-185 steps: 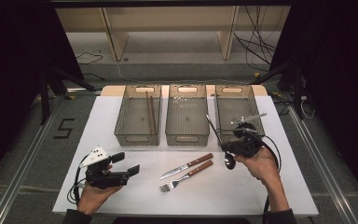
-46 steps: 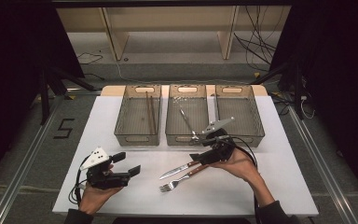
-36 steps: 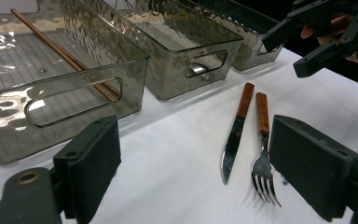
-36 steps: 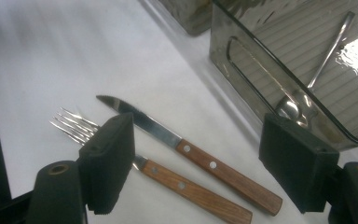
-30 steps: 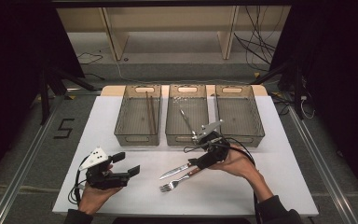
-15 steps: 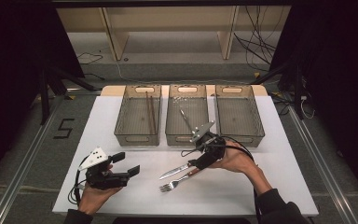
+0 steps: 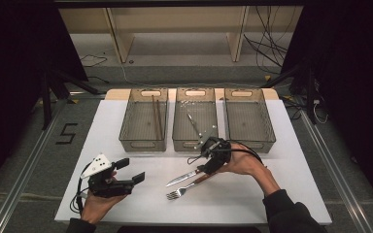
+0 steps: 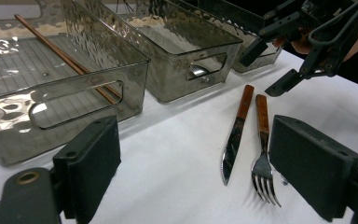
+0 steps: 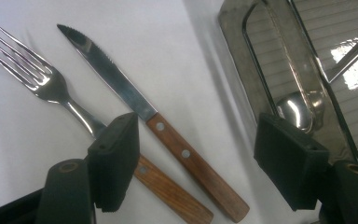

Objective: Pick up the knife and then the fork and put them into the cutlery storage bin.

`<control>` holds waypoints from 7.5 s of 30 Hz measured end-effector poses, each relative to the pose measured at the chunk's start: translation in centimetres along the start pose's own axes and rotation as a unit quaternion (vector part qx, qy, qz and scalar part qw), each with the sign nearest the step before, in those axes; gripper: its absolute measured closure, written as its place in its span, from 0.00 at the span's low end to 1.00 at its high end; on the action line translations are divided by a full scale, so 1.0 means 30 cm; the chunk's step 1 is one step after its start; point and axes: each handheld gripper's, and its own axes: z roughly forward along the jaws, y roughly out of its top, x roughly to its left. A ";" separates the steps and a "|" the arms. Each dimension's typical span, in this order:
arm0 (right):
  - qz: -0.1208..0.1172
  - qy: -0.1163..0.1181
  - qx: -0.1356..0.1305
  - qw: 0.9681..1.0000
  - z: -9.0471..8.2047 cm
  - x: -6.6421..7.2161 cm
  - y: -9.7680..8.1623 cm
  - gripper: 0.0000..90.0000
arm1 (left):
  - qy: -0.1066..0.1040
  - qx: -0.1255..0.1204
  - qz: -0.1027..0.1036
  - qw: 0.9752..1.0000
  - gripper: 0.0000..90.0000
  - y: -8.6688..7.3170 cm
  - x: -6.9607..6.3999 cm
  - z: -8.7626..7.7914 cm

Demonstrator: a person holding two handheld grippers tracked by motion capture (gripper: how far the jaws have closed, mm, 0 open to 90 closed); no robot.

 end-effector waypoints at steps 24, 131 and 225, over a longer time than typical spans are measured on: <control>-0.092 0.035 0.102 0.990 0.112 -0.011 0.034 0.57 | -0.002 0.001 0.003 1.000 0.18 -0.001 -0.001 0.000; 0.139 0.001 -0.169 0.976 -0.231 -0.199 -0.046 0.86 | -0.001 -0.002 0.006 1.000 0.18 0.001 -0.001 -0.004; 0.450 -0.107 -0.050 0.885 -0.120 -0.499 -0.273 0.86 | 0.000 -0.009 0.010 1.000 0.18 0.003 -0.003 -0.009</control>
